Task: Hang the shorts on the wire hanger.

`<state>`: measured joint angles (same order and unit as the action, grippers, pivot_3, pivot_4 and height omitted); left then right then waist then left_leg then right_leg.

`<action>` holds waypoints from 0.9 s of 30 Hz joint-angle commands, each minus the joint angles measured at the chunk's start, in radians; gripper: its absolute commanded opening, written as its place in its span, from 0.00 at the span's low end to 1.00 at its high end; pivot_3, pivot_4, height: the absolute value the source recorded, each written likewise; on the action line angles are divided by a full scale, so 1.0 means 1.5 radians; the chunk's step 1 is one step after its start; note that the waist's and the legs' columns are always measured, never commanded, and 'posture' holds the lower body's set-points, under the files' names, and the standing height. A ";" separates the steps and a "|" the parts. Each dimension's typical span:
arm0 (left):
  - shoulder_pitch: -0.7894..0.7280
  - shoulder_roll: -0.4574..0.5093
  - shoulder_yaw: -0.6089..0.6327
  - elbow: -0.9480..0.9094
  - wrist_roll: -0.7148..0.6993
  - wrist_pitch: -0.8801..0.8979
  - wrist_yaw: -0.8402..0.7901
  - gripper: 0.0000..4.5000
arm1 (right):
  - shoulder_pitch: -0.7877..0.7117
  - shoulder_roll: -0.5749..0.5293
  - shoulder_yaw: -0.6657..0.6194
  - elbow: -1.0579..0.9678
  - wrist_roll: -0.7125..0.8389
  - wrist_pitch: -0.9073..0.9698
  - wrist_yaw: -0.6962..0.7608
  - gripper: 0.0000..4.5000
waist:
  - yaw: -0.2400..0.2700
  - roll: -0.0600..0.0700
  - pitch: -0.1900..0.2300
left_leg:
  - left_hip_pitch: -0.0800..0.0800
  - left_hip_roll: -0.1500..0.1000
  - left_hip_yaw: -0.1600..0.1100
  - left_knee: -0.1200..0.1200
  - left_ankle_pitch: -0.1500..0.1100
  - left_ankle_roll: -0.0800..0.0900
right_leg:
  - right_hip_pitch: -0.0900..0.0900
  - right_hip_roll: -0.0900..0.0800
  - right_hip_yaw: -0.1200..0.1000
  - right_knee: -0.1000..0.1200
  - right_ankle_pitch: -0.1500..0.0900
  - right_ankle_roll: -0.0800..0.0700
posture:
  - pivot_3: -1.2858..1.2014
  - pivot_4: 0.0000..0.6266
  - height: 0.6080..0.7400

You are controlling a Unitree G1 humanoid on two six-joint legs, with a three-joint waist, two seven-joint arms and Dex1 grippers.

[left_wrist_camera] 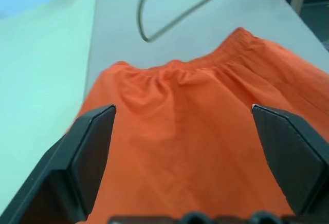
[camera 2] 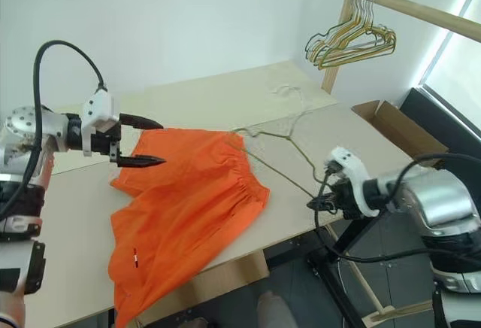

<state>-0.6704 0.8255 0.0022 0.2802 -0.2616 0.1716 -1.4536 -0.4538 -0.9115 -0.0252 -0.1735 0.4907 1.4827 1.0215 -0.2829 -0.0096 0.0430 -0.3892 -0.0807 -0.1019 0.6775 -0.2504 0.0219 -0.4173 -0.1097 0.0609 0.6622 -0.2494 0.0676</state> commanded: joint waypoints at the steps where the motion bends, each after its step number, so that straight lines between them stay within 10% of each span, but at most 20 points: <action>1: 0.045 -0.002 0.039 -0.128 -0.077 0.042 0.010 1.00 | -0.012 -0.012 -0.016 0.073 0.049 0.080 0.008 0.00 | 0.002 0.000 0.000 | 0.000 0.000 0.000 0.000 0.000 0.000 | 0.000 0.000 0.000 0.000 0.000 0.000 | 0.43 0.03 1.00; 27: 0.152 0.017 0.057 -0.321 -0.179 0.129 0.075 1.00 | -0.051 -0.037 0.134 0.209 0.137 0.003 0.091 0.00 | 0.067 0.000 0.000 | 0.006 0.000 0.000 0.000 -0.002 0.003 | 0.009 0.001 -0.001 -0.006 0.000 0.001 | 0.46 0.05 1.00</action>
<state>-0.4349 0.8336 0.0611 -0.1813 -0.5149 0.3733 -1.3436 -0.5299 -0.9445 0.1714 0.1899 0.6533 1.5080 1.1129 -0.1828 -0.0091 0.0428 -0.3795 -0.0802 -0.1012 0.6776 -0.2533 0.0258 -0.4033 -0.1080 0.0592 0.6532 -0.2499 0.0684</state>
